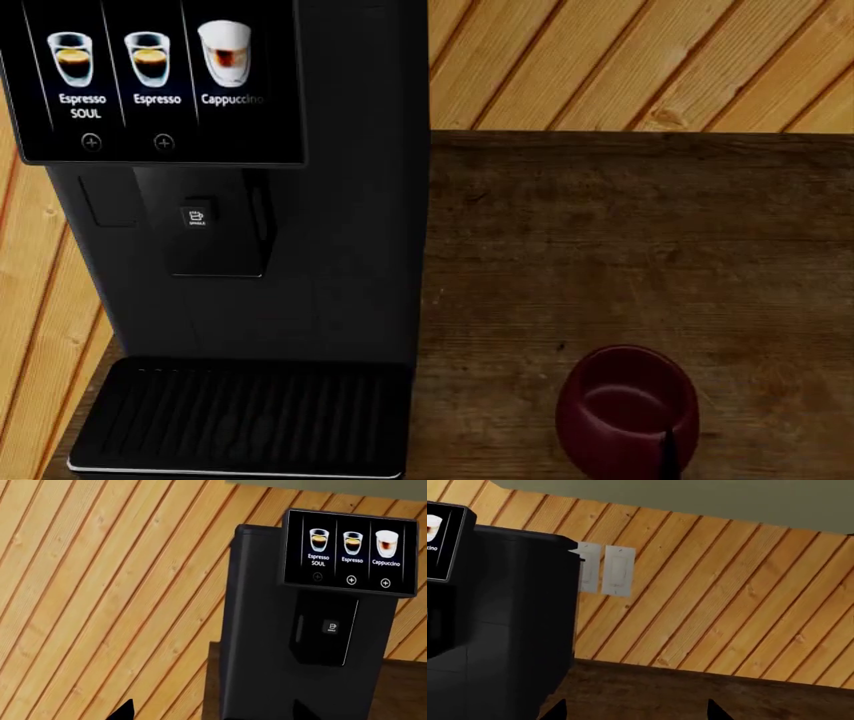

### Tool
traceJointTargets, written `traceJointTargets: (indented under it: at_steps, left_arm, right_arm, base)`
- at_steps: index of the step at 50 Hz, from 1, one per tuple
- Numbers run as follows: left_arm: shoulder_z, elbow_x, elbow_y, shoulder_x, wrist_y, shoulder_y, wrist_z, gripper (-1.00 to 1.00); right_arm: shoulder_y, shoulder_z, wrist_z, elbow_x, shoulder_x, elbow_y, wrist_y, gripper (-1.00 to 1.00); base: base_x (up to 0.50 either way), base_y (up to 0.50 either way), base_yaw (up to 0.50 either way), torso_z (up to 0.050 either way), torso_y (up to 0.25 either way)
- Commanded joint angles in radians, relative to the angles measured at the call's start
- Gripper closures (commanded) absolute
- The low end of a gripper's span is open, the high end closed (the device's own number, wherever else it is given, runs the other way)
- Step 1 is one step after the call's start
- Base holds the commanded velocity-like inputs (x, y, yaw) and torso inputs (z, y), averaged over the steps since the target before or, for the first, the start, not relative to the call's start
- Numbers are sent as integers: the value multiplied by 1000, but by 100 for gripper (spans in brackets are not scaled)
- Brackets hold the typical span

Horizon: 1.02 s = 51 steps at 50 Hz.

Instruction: Pick the mug from under the coffee machine dispenser and place it on the counter.

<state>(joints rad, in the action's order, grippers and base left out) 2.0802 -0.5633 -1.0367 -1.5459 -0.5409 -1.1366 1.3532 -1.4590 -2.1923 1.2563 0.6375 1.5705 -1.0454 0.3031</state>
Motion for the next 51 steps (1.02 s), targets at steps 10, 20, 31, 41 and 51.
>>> traceJointTargets:
  at_steps: [10, 20, 31, 41, 51]
  left_arm:
    - [24, 88, -10, -25, -16, 7, -13, -100]
    - [36, 121, -10, -25, -23, 15, 2, -100]
    - [55, 176, -10, -25, -33, 33, 13, -100]
    - [70, 226, -10, -25, -50, 46, 36, -100]
    - [70, 257, -10, -25, -62, 46, 38, -100]
  right_arm:
    - [51, -48, 62, -167, 0, -2, 68, -100]
    - [84, -80, 94, -247, 0, -2, 90, -100]
    - [142, -138, 146, -403, 0, -2, 112, -100]
    - [155, -150, 166, -458, 0, -2, 124, -100]
    - [152, -146, 181, -481, 0, -2, 124, -100]
  base:
    - [0, 0, 0, 0, 0]
    - [0, 0, 0, 0, 0]
    - [0, 0, 0, 0, 0]
    - [0, 0, 0, 0, 0]
    - [0, 0, 0, 0, 0]
